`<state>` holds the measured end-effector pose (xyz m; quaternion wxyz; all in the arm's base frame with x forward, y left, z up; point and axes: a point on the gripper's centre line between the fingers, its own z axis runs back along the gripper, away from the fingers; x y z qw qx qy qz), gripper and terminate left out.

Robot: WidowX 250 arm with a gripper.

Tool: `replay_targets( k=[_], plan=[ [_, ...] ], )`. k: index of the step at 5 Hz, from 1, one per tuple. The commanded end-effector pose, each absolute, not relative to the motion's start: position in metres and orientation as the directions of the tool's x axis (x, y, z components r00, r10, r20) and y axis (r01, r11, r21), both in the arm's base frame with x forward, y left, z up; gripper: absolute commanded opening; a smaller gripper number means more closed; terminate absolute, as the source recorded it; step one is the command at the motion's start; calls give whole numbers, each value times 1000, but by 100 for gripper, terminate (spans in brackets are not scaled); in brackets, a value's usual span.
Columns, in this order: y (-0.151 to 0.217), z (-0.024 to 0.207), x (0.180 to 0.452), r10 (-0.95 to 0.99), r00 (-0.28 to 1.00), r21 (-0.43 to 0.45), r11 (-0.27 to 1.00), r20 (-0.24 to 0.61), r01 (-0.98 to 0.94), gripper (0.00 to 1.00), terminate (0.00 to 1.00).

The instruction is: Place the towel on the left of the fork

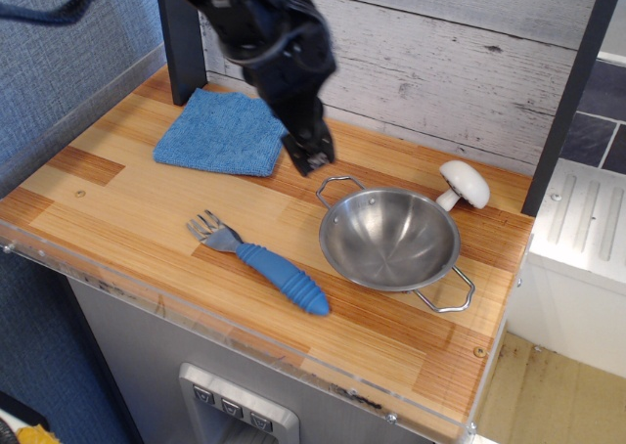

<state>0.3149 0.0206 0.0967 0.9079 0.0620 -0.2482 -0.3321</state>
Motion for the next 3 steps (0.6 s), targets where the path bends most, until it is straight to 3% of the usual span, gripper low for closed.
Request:
replay_targets(
  k=[1, 3],
  plan=[
    [77, 98, 330, -564, 728, 296, 825, 390, 481, 100, 0],
    [116, 80, 355, -534, 777, 278, 843, 334, 460, 100, 0]
  ],
)
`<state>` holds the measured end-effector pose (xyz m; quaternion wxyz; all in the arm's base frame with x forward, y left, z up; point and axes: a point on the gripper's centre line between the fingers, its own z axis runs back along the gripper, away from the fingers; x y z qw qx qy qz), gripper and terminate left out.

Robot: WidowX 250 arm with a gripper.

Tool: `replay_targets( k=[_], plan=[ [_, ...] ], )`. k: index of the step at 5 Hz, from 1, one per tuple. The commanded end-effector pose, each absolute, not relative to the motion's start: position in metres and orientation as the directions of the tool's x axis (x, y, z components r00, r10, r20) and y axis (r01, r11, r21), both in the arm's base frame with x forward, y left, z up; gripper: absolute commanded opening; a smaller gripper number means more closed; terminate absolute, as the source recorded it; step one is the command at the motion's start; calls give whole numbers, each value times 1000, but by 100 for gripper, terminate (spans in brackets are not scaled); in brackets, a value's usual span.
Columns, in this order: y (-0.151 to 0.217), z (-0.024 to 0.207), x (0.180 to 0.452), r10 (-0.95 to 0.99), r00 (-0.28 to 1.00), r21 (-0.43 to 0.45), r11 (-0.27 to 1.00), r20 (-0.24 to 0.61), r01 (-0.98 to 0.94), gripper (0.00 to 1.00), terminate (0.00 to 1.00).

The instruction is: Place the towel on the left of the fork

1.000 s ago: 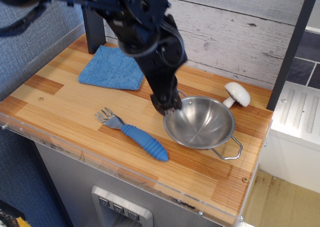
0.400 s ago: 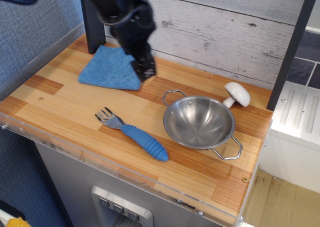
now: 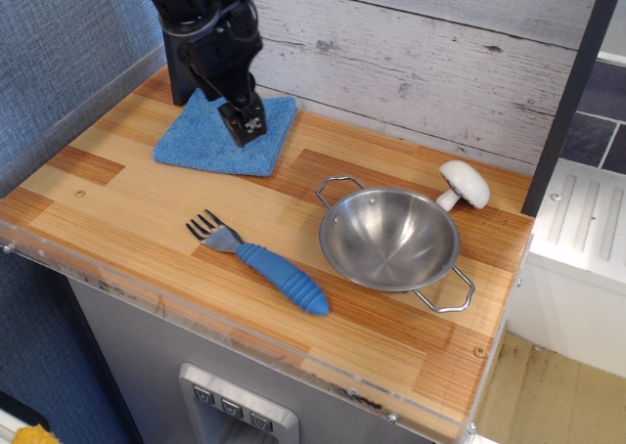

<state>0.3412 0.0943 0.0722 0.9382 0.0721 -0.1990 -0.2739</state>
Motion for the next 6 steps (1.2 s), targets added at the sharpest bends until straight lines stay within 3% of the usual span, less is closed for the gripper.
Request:
replay_targets(
  k=[1, 3, 6],
  plan=[
    [123, 72, 375, -524, 786, 262, 850, 329, 457, 100, 0],
    [112, 55, 387, -548, 792, 227, 835, 270, 501, 100, 0],
    [104, 35, 379, -574, 800, 148, 819, 174, 555, 100, 0]
  ],
)
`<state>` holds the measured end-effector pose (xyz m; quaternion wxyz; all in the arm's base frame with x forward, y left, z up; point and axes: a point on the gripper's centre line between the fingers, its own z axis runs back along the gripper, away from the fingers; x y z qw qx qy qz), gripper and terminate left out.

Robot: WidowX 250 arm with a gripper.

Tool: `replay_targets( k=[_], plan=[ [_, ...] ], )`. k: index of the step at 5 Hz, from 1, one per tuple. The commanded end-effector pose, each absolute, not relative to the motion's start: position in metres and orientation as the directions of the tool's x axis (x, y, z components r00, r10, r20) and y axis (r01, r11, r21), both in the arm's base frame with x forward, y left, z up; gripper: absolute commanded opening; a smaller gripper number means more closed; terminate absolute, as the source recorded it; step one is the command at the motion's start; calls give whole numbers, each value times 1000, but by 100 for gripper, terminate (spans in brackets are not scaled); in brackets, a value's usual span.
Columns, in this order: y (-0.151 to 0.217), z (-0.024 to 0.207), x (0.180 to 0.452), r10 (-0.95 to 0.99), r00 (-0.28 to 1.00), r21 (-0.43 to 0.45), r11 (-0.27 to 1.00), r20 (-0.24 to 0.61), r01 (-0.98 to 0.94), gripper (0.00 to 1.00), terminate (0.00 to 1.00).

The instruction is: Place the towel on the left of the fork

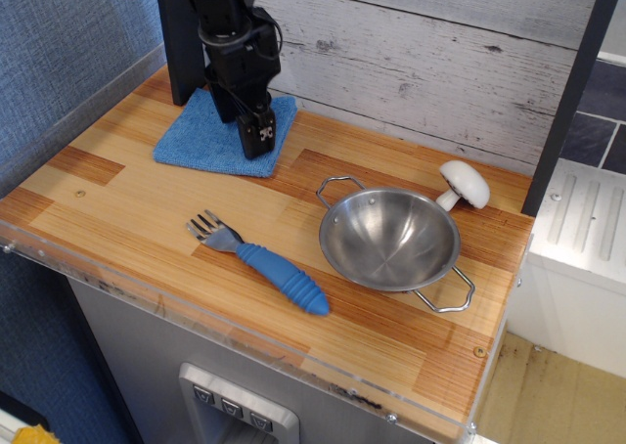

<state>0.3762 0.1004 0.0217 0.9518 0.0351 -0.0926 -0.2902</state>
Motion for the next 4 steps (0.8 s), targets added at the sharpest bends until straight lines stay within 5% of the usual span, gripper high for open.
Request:
replay_targets(
  k=[1, 4],
  plan=[
    [106, 28, 378, -566, 805, 132, 824, 179, 550, 100, 0],
    [115, 38, 336, -515, 843, 147, 856, 158, 496, 100, 0]
  ],
)
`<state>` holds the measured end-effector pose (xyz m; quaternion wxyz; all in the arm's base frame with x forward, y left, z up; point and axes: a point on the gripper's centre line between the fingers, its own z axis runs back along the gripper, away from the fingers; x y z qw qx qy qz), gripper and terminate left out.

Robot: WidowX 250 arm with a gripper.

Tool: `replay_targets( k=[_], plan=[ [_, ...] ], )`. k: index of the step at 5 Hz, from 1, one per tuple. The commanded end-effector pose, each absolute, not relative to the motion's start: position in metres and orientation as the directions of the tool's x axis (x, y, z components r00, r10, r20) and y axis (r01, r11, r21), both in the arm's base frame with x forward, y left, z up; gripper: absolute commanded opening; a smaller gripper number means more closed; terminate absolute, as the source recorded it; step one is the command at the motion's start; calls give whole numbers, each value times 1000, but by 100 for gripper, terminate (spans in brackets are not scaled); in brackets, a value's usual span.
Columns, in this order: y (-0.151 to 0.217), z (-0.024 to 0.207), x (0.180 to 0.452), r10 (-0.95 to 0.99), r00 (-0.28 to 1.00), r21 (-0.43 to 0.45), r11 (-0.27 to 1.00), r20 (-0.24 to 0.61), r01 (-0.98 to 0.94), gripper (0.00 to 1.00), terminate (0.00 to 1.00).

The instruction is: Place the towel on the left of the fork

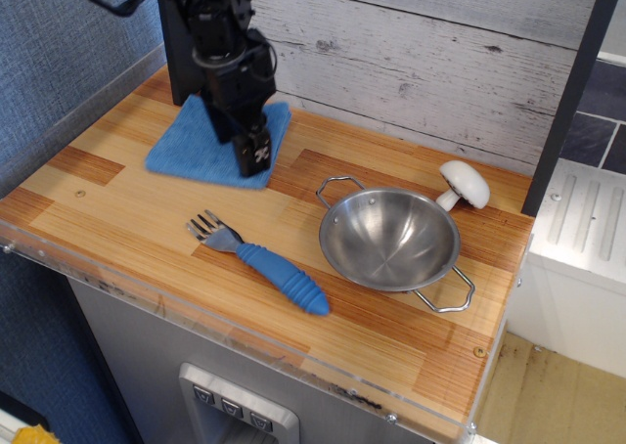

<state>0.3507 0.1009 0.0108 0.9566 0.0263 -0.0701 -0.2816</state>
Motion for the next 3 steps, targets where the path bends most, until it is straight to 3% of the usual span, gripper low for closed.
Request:
replay_targets(
  k=[1, 3],
  plan=[
    [125, 40, 321, -501, 858, 150, 863, 116, 483, 100, 0],
    [141, 38, 291, -447, 892, 157, 887, 61, 434, 100, 0]
  ],
)
